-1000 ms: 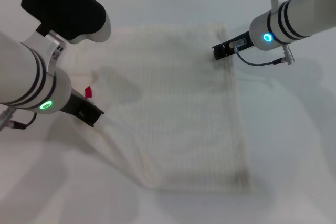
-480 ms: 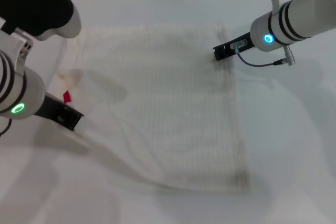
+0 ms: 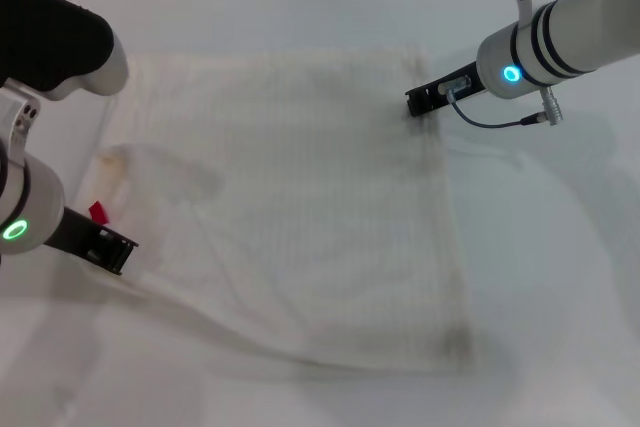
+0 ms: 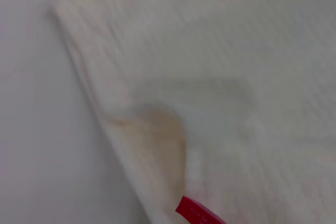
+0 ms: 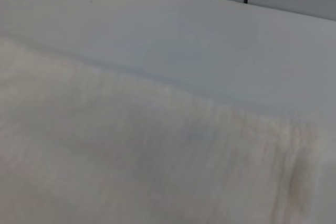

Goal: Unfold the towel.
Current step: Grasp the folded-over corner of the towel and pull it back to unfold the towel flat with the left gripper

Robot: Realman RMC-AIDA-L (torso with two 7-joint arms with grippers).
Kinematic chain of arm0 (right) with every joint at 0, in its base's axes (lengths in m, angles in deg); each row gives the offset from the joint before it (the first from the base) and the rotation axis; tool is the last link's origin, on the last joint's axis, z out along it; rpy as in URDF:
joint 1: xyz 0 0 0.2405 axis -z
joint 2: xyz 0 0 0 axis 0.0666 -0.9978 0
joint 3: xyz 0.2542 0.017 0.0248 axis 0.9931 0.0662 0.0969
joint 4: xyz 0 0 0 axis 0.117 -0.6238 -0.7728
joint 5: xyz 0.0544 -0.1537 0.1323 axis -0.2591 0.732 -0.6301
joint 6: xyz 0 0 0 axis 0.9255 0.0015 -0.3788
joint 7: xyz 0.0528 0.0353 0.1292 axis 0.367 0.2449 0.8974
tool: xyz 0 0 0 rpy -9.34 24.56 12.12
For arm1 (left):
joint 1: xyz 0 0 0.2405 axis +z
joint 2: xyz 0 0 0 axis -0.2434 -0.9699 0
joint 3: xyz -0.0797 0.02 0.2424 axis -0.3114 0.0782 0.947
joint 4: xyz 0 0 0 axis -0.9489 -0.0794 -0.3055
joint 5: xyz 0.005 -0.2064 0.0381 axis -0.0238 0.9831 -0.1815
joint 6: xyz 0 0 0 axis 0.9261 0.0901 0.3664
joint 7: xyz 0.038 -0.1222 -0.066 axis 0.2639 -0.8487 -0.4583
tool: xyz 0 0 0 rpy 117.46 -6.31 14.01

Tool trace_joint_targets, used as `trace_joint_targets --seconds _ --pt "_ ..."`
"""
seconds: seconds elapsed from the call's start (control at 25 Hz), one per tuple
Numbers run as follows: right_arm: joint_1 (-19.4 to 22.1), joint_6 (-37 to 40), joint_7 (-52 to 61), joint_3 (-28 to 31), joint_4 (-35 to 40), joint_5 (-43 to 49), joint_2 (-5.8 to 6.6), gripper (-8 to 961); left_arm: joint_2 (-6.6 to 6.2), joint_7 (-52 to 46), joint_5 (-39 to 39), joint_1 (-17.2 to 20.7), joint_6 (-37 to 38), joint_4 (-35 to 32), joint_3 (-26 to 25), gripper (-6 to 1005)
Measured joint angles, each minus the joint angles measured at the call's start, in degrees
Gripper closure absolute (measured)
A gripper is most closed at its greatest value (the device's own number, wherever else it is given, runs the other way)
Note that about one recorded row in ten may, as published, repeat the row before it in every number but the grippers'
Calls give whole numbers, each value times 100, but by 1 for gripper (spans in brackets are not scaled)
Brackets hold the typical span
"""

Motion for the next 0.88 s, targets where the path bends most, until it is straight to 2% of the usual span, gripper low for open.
trace_joint_targets --seconds 0.88 --pt "17 19 32 0 7 0 1 943 6 3 0 6 -51 -36 -50 898"
